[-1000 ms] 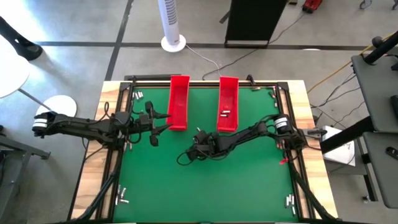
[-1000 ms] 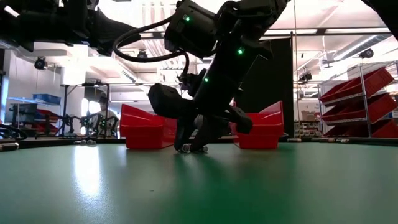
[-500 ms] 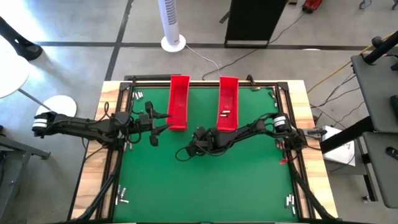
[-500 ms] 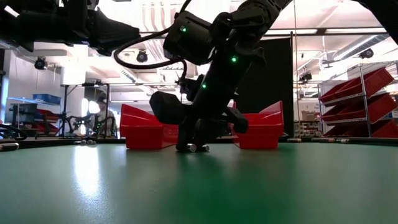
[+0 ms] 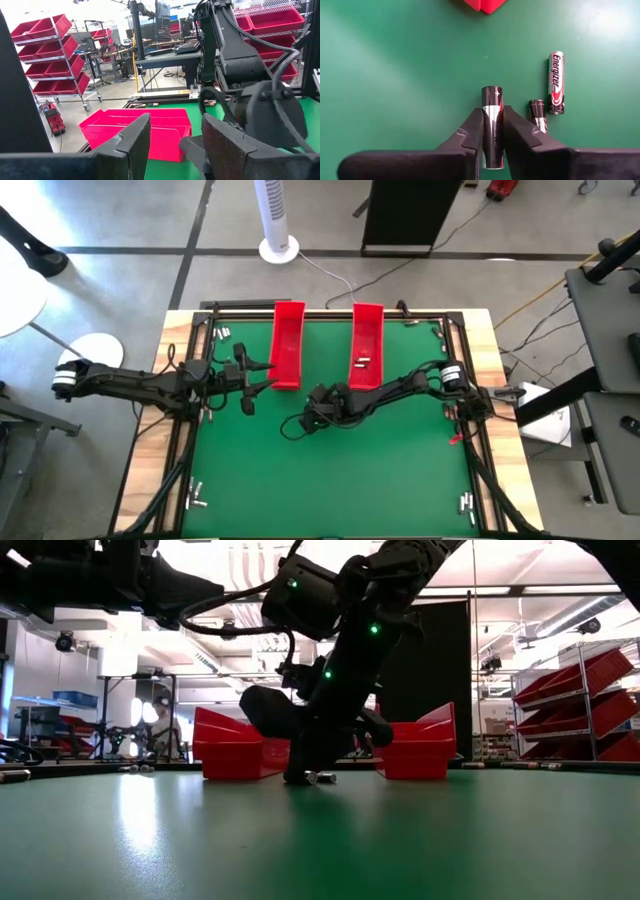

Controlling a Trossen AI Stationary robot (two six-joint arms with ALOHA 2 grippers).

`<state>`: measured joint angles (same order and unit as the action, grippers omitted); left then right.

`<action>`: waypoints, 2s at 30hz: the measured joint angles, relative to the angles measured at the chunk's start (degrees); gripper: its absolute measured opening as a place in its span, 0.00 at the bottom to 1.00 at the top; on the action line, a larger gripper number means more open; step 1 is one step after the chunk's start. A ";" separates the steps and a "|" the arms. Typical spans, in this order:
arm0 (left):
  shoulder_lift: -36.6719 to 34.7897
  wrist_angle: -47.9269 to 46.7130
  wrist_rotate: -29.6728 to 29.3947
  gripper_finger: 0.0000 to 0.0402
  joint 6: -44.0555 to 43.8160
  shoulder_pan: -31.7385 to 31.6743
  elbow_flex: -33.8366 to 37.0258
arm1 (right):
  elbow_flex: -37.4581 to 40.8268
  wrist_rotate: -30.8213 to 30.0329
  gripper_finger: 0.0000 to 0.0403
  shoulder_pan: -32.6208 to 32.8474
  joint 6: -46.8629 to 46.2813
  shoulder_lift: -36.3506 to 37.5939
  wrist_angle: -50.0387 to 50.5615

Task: Sort batteries
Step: Put the silver battery into the right red bin

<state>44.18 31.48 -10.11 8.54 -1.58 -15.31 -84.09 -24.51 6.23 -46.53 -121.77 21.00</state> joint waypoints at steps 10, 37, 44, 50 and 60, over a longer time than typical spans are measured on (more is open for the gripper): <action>-0.02 -0.17 0.00 0.39 0.00 0.00 0.00 | -2.80 7.57 0.11 -0.43 7.93 7.11 6.17; -0.02 3.20 0.02 0.39 -0.68 0.00 0.00 | 7.59 7.10 0.12 -15.74 41.29 36.84 29.19; 0.04 4.59 0.06 0.39 -1.53 0.00 0.00 | 10.99 17.12 0.12 -19.40 41.40 36.00 27.40; 0.15 5.49 0.11 0.39 -1.73 0.00 0.00 | 10.76 17.66 0.12 -20.73 46.70 31.11 27.64; 0.20 5.42 0.13 0.39 -1.76 -0.01 0.00 | 10.29 21.96 0.12 -25.11 56.70 22.82 27.02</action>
<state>44.38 36.91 -9.98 6.77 -1.60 -15.31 -73.80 -2.55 -18.88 10.18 -98.95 48.03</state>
